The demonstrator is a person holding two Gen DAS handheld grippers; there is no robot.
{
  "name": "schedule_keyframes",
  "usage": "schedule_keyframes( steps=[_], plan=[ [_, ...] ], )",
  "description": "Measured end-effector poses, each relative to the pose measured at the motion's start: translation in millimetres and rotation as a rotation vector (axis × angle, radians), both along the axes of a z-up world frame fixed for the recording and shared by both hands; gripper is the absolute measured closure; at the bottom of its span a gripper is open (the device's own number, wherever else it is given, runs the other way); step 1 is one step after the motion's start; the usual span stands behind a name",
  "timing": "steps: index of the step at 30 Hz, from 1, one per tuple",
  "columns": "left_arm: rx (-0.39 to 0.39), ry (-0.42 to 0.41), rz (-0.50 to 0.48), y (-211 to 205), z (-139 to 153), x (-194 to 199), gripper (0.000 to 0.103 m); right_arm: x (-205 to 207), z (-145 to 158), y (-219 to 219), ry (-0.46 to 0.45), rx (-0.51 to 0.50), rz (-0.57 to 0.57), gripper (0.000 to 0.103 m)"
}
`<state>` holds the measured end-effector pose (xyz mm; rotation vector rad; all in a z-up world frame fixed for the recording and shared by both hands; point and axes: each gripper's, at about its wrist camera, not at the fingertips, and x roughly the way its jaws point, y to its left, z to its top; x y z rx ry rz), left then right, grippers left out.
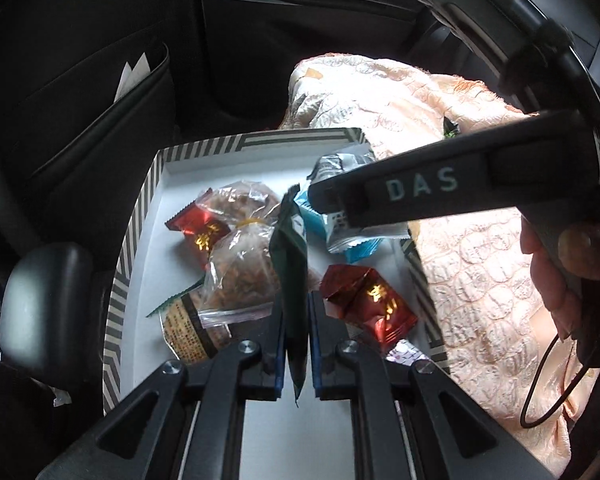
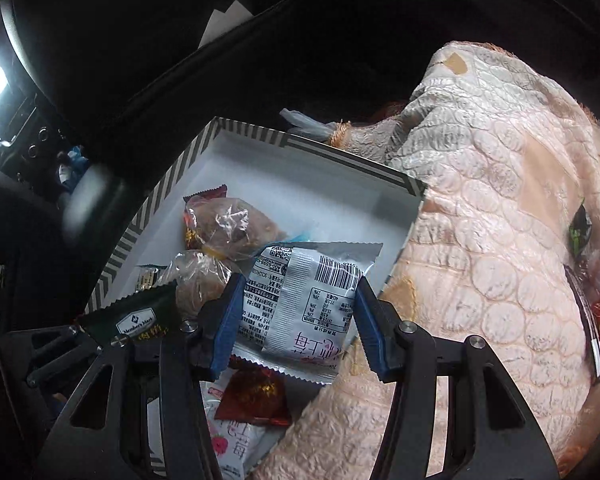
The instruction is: Organize snacks
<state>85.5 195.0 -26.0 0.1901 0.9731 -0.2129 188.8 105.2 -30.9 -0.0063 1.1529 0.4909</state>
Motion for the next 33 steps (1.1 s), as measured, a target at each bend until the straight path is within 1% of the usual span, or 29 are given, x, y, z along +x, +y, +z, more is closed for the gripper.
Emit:
schedule_keyframes(
  steps=[3, 6, 11, 12, 13, 14, 15, 16, 18, 20, 22, 24, 26, 28, 29, 30, 31, 33],
  plan=[
    [0.005, 0.011, 0.015, 1.7, -5.4, 1.0, 0.092, 1.7, -6.9, 11.9, -0.001, -0.014, 0.015, 0.05],
    [0.021, 0.012, 0.028, 1.9, -9.5, 2.6, 0.092, 4.0, -16.0, 14.9, 0.028, -0.023, -0.001, 0.05],
    [0.049, -0.013, 0.02, -1.5, -11.0, 4.1, 0.089, 7.6, -23.8, 3.2, 0.105, 0.069, -0.066, 0.049],
    [0.056, -0.02, 0.018, -2.8, -10.5, 3.8, 0.084, 7.8, -23.2, 0.3, 0.107, 0.079, -0.075, 0.049],
    [0.059, -0.023, 0.02, -3.9, -10.1, 4.0, 0.07, 7.6, -22.0, -2.4, 0.105, 0.088, -0.082, 0.049],
    [0.058, -0.027, 0.023, -4.3, -9.3, 3.9, 0.06, 7.2, -20.2, -5.4, 0.101, 0.108, -0.084, 0.049],
    [0.053, -0.034, 0.026, -4.0, -8.1, 3.3, 0.041, 6.9, -18.4, -7.9, 0.098, 0.143, -0.083, 0.048],
    [0.045, -0.04, 0.028, -3.4, -6.6, 2.6, 0.035, 6.5, -17.0, -9.2, 0.101, 0.171, -0.08, 0.046],
    [0.039, -0.044, 0.035, -2.0, -3.6, 1.9, 0.034, 6.2, -15.1, -8.9, 0.109, 0.194, -0.081, 0.042],
    [0.046, -0.047, 0.041, -1.3, -0.2, 1.9, 0.034, 6.9, -14.2, -7.5, 0.114, 0.184, -0.09, 0.042],
    [0.05, -0.047, 0.041, -1.3, 3.1, 1.5, 0.031, 7.7, -11.9, -9.6, 0.12, 0.197, -0.101, 0.042],
    [0.053, -0.058, 0.036, -3.4, 7.9, 1.1, 0.03, 6.4, -4.2, -16.3, 0.101, 0.206, -0.122, 0.042],
    [0.046, -0.068, 0.035, -7.6, 13.2, 0.2, 0.026, 2.2, 5.2, -28.9, 0.079, 0.223, -0.141, 0.042],
    [0.032, -0.08, 0.034, -13.2, 19.4, 1.1, 0.021, -2.9, 11.5, -44.0, 0.071, 0.232, -0.162, 0.042],
    [0.03, -0.087, 0.034, -17.5, 22.2, 1.6, 0.019, -6.2, 13.6, -51.4, 0.069, 0.227, -0.173, 0.042],
    [0.029, -0.092, 0.035, -22.3, 24.6, 2.9, 0.014, -10.0, 16.2, -59.5, 0.063, 0.22, -0.183, 0.042],
    [0.025, -0.093, 0.032, -27.3, 26.8, 4.5, 0.012, -13.9, 19.3, -69.1, 0.051, 0.217, -0.193, 0.042],
    [0.009, -0.094, 0.022, -39.1, 31.0, 7.8, 0.011, -23.0, 25.5, -88.2, 0.021, 0.19, -0.21, 0.042]
  ],
)
